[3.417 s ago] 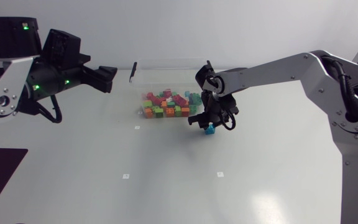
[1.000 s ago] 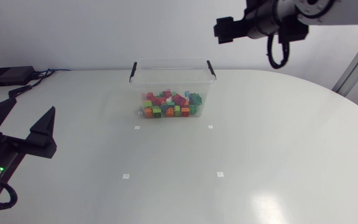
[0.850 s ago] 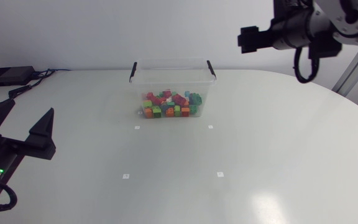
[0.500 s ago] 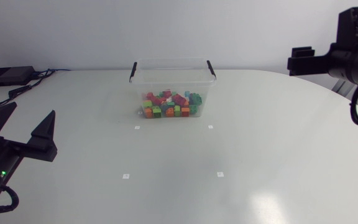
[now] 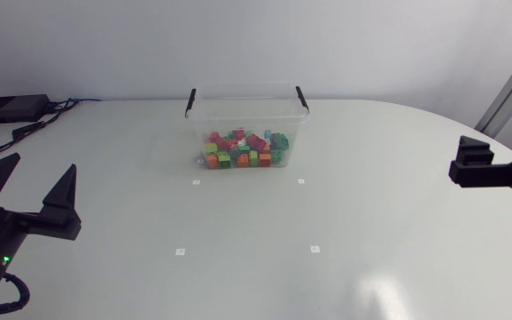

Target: Place the duplo bricks in the container

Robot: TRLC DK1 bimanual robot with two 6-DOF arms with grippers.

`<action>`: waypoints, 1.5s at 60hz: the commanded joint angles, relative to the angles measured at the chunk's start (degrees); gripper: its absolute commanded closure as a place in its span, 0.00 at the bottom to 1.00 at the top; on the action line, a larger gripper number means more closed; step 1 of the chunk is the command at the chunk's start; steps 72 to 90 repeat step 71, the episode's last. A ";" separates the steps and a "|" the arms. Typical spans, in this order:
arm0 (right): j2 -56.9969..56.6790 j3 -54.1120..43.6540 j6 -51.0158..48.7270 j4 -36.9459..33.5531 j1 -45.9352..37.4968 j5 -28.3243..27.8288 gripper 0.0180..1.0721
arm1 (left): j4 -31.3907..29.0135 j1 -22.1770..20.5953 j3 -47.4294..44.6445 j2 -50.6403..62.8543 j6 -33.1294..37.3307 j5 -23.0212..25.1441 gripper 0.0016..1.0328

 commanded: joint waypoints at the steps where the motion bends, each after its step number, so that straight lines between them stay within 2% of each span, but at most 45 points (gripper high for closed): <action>1: -4.28 -3.98 -2.05 1.28 -1.01 -0.03 0.05 | -0.24 0.54 -2.02 -1.04 0.11 0.00 0.04; 54: -32.11 -30.44 9.68 8.64 -4.86 -19.64 0.05 | -17.54 -2.20 -6.30 -16.02 -16.84 -2.49 0.04; 90: -32.29 -30.61 9.76 8.69 -4.89 -19.77 0.05 | -17.65 -2.22 -6.33 -16.12 -16.95 -2.50 0.04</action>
